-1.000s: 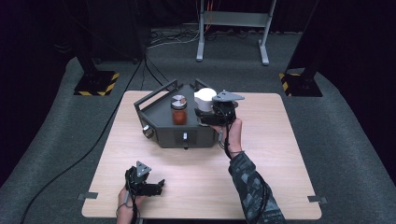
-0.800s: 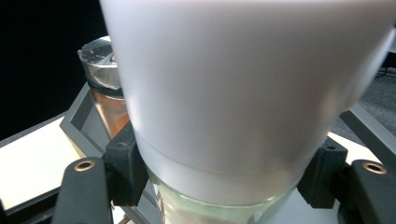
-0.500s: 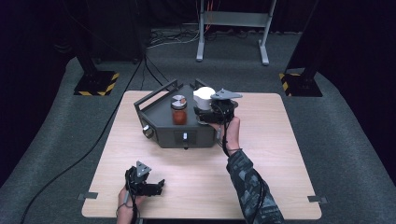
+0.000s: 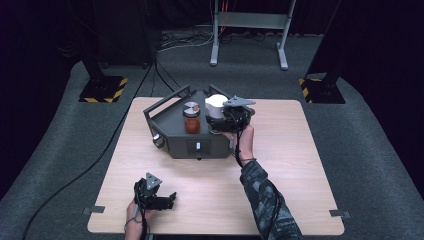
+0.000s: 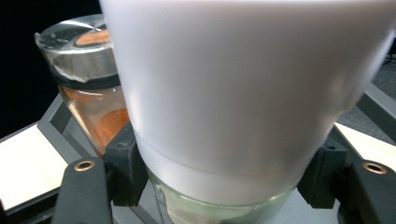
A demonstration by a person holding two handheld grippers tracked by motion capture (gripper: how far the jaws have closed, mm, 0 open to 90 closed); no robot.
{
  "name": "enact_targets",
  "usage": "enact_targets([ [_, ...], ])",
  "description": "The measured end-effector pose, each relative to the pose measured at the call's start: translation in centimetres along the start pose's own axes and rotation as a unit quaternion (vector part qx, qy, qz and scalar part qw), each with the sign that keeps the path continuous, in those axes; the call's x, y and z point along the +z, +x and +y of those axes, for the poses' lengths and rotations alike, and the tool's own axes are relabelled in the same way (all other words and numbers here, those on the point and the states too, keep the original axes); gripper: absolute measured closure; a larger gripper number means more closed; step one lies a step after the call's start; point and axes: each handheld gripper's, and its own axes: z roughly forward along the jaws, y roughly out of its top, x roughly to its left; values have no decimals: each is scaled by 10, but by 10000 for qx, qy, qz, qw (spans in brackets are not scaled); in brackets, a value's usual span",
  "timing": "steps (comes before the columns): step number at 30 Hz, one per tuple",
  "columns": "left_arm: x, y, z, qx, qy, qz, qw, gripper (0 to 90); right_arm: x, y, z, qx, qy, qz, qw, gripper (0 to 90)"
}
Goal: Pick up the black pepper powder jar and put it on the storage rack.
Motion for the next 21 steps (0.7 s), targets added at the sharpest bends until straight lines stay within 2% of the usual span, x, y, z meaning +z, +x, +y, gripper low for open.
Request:
enact_targets([
  [10,0,0,0,9,8,1,10000,25,4,1,-2,-108,26,47,9999,299],
  [16,0,0,0,25,12,1,10000,25,4,3,-7,-289,-47,35,9996,298],
  [21,0,0,0,23,10,1,10000,25,4,3,-7,-306,-51,44,9995,298],
])
